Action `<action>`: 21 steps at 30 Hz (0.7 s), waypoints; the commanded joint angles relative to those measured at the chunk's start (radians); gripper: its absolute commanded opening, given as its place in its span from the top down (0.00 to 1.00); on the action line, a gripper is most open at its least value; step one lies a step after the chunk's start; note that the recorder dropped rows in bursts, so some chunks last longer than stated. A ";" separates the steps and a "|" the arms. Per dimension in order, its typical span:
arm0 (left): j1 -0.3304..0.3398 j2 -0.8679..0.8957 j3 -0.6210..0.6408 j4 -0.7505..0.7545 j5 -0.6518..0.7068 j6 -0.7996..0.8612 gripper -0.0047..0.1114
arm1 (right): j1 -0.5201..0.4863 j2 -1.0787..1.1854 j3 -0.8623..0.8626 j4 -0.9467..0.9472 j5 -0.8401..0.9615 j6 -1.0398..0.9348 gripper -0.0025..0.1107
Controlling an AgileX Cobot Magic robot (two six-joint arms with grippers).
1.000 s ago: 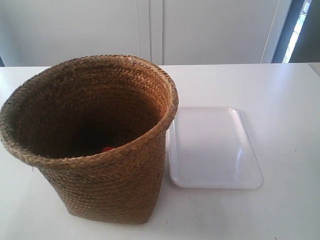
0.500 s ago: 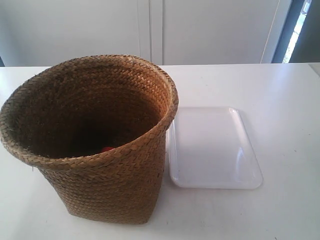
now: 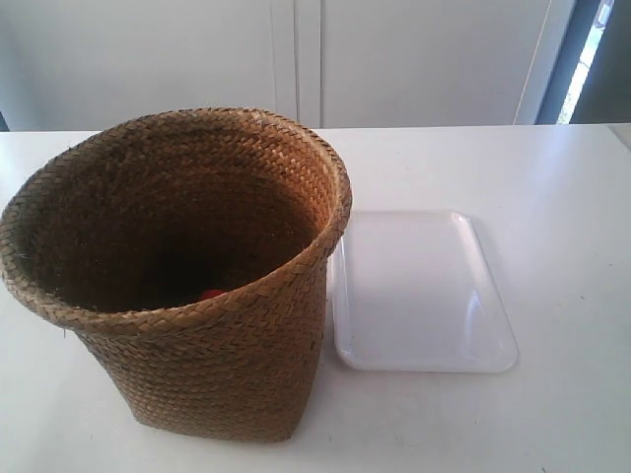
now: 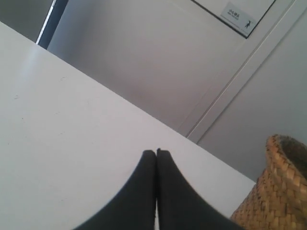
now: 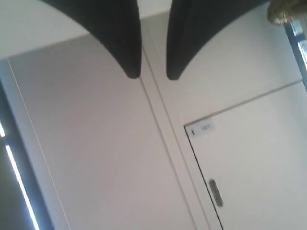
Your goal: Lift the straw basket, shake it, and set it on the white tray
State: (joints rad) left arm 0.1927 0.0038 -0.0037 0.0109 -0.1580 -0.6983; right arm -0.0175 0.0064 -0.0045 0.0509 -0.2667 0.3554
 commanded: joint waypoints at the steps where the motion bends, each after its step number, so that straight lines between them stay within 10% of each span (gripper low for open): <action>1: -0.007 -0.004 -0.003 -0.002 -0.018 -0.032 0.96 | -0.003 -0.006 0.004 0.006 -0.206 0.007 0.81; 11: -0.007 0.041 -0.198 0.020 0.102 0.115 0.96 | -0.003 -0.006 -0.087 0.011 -0.268 0.051 0.81; 21: -0.007 0.424 -0.429 0.076 0.108 0.203 0.96 | -0.003 0.289 -0.393 0.025 0.047 -0.017 0.81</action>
State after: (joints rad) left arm 0.1927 0.3118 -0.3649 0.0740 -0.0539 -0.5131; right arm -0.0175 0.1627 -0.3239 0.0736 -0.2975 0.3638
